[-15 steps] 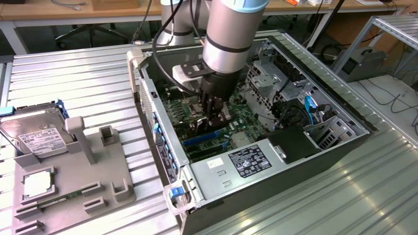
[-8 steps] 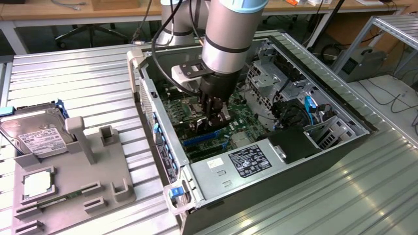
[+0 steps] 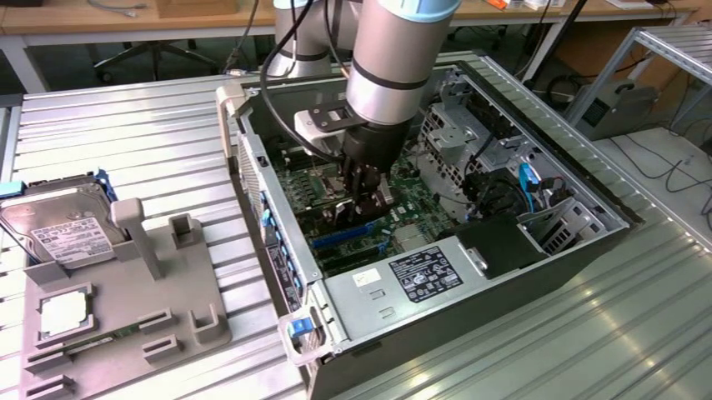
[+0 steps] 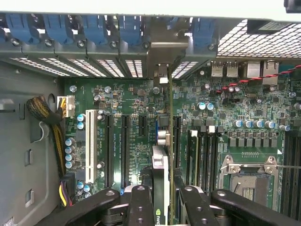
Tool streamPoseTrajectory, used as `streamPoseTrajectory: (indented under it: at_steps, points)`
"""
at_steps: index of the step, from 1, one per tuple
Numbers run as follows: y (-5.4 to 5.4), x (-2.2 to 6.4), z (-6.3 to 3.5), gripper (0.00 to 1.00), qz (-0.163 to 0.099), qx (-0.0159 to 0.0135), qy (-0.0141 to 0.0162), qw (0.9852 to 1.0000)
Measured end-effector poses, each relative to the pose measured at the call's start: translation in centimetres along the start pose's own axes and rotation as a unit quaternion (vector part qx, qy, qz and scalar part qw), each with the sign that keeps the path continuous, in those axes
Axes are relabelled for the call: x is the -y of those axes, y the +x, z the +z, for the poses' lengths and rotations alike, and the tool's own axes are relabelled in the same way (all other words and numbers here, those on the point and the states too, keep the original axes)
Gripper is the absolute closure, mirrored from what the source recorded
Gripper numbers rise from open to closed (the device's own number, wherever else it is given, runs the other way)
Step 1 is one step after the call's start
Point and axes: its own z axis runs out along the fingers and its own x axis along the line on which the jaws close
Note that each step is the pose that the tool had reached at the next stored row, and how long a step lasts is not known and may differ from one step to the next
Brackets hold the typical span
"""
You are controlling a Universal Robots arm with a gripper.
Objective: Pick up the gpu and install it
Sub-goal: 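Insert the gpu into the slot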
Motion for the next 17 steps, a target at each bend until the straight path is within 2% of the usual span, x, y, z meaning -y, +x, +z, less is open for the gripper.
streamPoseTrajectory:
  at_steps: [1, 3, 14, 17]
  points:
    - [0.00, 0.00, 0.00, 0.73, 0.000, 0.0000, 0.0000, 1.0000]
    - [0.00, -0.22, 0.14, 0.73, -0.001, -0.0001, 0.0039, 1.0000]
    - [0.05, -0.22, -0.01, 0.73, 0.003, 0.0000, 0.0040, 1.0000]
    - [0.06, -0.22, -0.02, 0.73, 0.008, -0.0013, 0.0040, 1.0000]
